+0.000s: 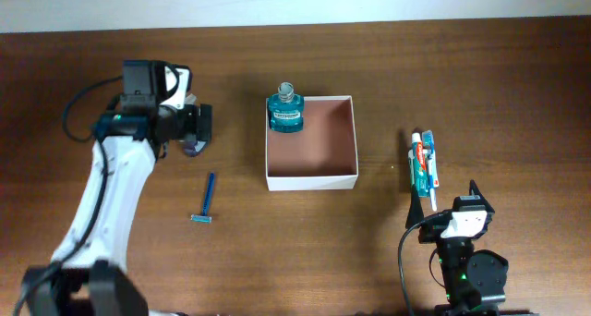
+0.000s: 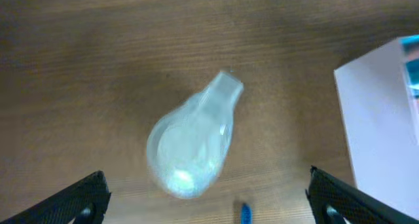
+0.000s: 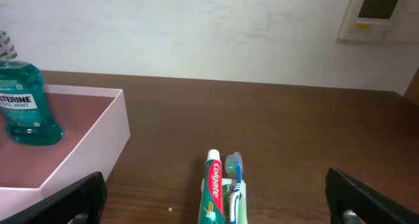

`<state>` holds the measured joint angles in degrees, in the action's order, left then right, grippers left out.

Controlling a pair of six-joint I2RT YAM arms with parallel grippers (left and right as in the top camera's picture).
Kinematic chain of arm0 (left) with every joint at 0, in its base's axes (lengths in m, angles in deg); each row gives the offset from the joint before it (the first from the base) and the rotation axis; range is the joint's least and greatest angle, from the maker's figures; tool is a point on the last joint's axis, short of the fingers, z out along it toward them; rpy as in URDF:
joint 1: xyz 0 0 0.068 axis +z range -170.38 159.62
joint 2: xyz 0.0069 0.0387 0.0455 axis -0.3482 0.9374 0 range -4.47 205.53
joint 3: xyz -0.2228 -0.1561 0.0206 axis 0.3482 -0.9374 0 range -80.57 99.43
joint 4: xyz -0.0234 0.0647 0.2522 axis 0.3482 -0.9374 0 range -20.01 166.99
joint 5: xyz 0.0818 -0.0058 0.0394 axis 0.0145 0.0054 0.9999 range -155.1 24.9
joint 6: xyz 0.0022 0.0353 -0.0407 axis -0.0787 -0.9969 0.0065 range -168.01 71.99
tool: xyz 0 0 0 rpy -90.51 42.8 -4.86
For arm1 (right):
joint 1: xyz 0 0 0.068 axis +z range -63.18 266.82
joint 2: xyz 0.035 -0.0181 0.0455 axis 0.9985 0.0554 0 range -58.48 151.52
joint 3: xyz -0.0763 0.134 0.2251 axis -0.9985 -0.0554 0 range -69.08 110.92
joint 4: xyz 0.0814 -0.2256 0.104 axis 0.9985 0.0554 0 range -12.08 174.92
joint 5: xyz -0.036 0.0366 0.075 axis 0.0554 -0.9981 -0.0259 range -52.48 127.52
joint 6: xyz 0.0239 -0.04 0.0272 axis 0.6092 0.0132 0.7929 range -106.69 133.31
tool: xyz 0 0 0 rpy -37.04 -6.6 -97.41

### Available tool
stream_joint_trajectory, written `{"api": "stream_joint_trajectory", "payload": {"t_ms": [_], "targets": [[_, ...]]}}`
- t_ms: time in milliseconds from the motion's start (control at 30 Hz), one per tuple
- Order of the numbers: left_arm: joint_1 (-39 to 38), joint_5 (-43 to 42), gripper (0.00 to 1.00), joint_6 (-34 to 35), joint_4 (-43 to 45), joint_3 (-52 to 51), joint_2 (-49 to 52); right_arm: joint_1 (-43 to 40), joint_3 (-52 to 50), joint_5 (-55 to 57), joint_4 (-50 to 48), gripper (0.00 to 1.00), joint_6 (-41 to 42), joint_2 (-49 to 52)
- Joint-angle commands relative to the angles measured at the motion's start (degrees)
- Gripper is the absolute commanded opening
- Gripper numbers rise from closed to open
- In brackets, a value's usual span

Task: Pack container
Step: 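Open the left gripper and move it back to the soap bottle, then lower the left gripper and grasp the clear soap pump top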

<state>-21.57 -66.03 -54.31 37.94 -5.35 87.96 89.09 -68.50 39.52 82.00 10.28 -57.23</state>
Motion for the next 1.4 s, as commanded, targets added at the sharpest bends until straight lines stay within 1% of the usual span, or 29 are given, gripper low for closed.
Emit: {"api": "stream_joint_trajectory", "payload": {"t_ms": [0, 167, 433, 667, 767, 800, 933, 1033, 1367], "targets": [[0.24, -1.25, 0.96, -2.58, 2.56, -0.17, 1.44, -0.42, -0.26, -0.07, 0.46, 0.99, 0.04, -0.09], [0.24, 1.29, 0.96, -2.6, 5.75, -0.17, 1.62, -0.42, -0.26, -0.07, 0.48, 0.99, 0.04, -0.09], [0.24, 1.36, 0.95, -2.6, 8.41, -0.17, 3.32, -0.42, -0.26, -0.07, 0.46, 0.99, 0.04, -0.09], [0.24, 1.86, 0.91, -2.82, 8.87, -0.17, 3.48, -0.42, -0.26, -0.07, 0.46, 0.99, 0.02, -0.09], [0.24, 2.32, 0.89, -4.52, 8.9, -0.17, 3.82, -0.42, -0.26, -0.07, 0.46, 0.99, 0.04, -0.09], [0.24, 2.29, 0.85, -5.35, 8.87, -0.17, 4.02, -0.42, -0.26, -0.07, 0.46, 0.99, 0.04, -0.09], [0.24, 2.21, 0.79, -8.44, 8.83, -0.17, 4.35, -0.42, -0.26, -0.07, 0.46, 0.99, 0.04, -0.09], [0.24, 2.21, 0.66, -8.46, 8.96, -0.17, 4.35, -0.42, -0.26, -0.07, 0.46, 0.99, 0.04, -0.09], [0.24, 2.21, 0.66, -8.39, 8.57, -0.17, 6.25, -0.42, -0.26, -0.07, 0.46, 0.99, 0.04, -0.09]]}}
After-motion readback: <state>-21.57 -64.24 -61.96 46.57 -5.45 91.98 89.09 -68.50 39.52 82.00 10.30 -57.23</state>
